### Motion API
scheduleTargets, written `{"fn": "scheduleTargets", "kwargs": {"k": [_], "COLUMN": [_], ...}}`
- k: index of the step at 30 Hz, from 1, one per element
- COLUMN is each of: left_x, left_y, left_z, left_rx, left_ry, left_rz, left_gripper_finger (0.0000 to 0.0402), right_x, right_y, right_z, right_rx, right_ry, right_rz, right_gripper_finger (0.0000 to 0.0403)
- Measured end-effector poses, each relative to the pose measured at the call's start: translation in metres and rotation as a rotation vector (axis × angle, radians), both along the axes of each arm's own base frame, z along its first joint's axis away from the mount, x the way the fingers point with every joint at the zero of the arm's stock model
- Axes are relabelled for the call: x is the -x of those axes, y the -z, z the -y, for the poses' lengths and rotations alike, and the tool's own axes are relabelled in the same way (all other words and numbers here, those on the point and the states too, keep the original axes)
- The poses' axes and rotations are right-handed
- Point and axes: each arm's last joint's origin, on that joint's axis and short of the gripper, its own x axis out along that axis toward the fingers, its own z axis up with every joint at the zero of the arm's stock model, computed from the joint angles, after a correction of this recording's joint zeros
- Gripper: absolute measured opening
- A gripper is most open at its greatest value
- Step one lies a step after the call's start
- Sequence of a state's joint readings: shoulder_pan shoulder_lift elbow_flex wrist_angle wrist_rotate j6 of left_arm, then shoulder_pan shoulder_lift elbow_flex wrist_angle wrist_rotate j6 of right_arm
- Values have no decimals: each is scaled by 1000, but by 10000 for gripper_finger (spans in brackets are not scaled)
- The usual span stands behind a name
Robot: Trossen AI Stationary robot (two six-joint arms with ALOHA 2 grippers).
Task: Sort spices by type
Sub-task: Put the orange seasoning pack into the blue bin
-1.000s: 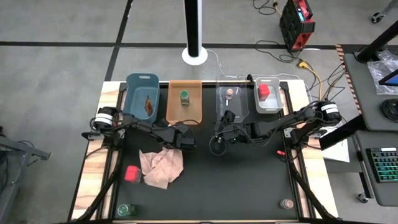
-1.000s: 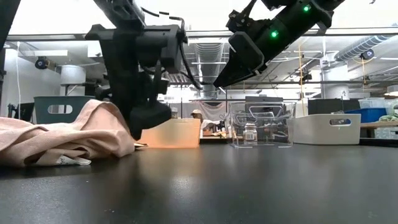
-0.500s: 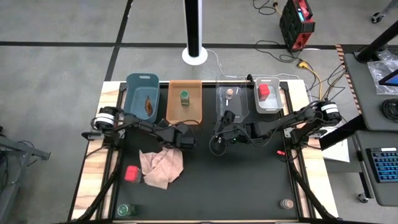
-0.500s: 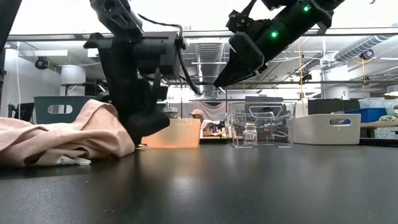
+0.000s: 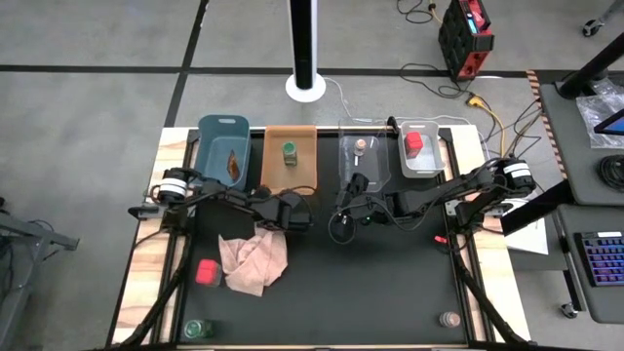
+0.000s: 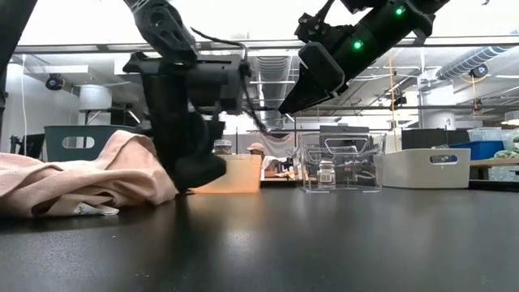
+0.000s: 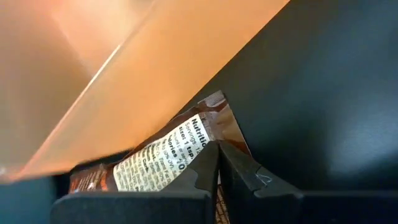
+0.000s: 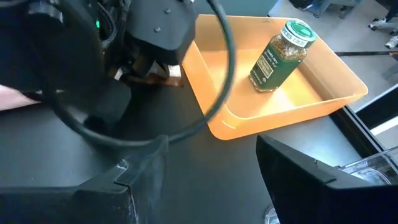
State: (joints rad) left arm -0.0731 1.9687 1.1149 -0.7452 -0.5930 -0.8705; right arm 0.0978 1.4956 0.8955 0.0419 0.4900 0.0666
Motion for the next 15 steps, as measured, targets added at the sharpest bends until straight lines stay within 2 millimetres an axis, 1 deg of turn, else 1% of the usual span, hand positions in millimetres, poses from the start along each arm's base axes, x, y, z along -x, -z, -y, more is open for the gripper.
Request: {"fn": "scheduleTargets", "kwargs": {"k": [6, 11, 15], "left_x": [-13, -15, -19], "left_y": [-8, -9, -9], "left_z": [2, 3, 7], "left_rx": [40, 54, 75], "left_ry": [20, 25, 74], "left_rz": [43, 50, 75], "left_gripper_finger": [0, 0, 0], "right_x": [0, 0, 0], "right_y": [0, 1, 1], "right_z": [0, 0, 0], "right_rx": [0, 1, 1], "right_ry": [0, 0, 0], "right_rz": [-3, -8, -8], "right_gripper_finger": [244, 247, 240]}}
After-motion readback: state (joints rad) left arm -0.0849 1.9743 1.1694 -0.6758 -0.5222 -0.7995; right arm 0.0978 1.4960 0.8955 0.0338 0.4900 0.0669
